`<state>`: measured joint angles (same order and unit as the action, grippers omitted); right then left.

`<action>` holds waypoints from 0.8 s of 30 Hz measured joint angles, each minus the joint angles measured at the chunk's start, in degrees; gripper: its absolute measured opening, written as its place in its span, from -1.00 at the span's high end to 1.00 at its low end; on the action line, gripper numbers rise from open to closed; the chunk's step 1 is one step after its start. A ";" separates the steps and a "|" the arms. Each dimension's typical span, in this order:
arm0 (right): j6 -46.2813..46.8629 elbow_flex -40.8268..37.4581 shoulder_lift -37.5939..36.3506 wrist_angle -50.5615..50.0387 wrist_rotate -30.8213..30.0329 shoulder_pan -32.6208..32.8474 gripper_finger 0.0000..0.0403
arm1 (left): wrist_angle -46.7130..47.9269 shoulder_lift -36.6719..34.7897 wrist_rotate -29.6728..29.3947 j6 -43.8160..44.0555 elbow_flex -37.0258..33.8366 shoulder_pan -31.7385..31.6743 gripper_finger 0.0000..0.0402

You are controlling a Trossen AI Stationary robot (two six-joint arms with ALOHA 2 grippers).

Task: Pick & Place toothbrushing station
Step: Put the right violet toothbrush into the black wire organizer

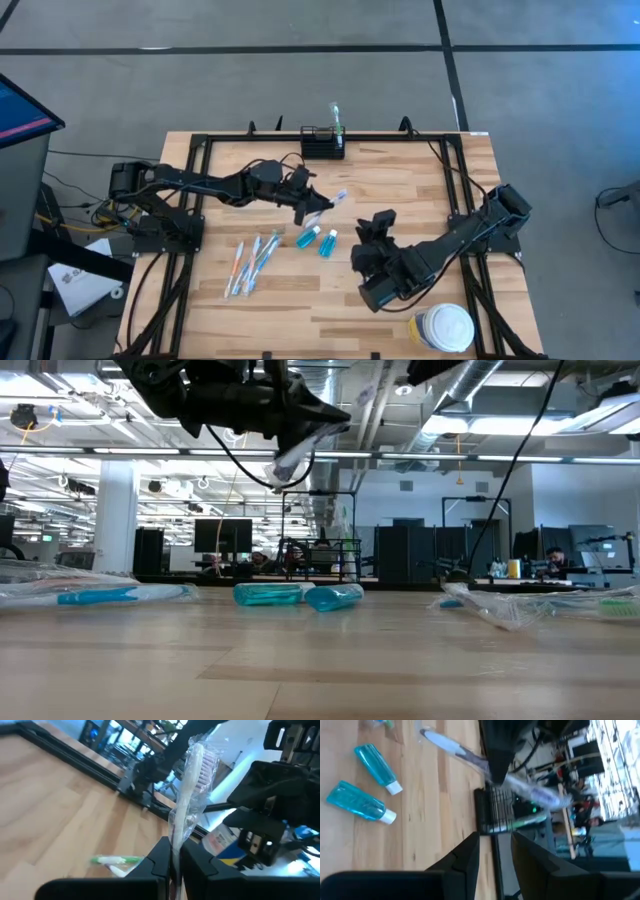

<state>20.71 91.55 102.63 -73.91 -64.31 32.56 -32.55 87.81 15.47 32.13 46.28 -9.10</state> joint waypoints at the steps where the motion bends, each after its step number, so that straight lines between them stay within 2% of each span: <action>1: 1.59 -0.11 0.00 -0.65 0.00 0.00 0.49 | -0.09 0.00 -0.84 -0.54 0.00 0.00 0.92; 5: 5.94 -1.75 0.09 -1.19 0.13 -0.02 0.49 | -0.90 0.00 -3.54 -3.20 0.00 -0.38 0.92; 24: 22.16 -15.62 0.07 0.39 -0.29 -1.75 0.49 | -15.44 -0.02 -5.26 -11.66 -4.37 -9.30 0.92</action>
<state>42.87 75.93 102.69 -73.52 -64.61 30.80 -47.99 87.79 10.21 20.46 41.92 -18.41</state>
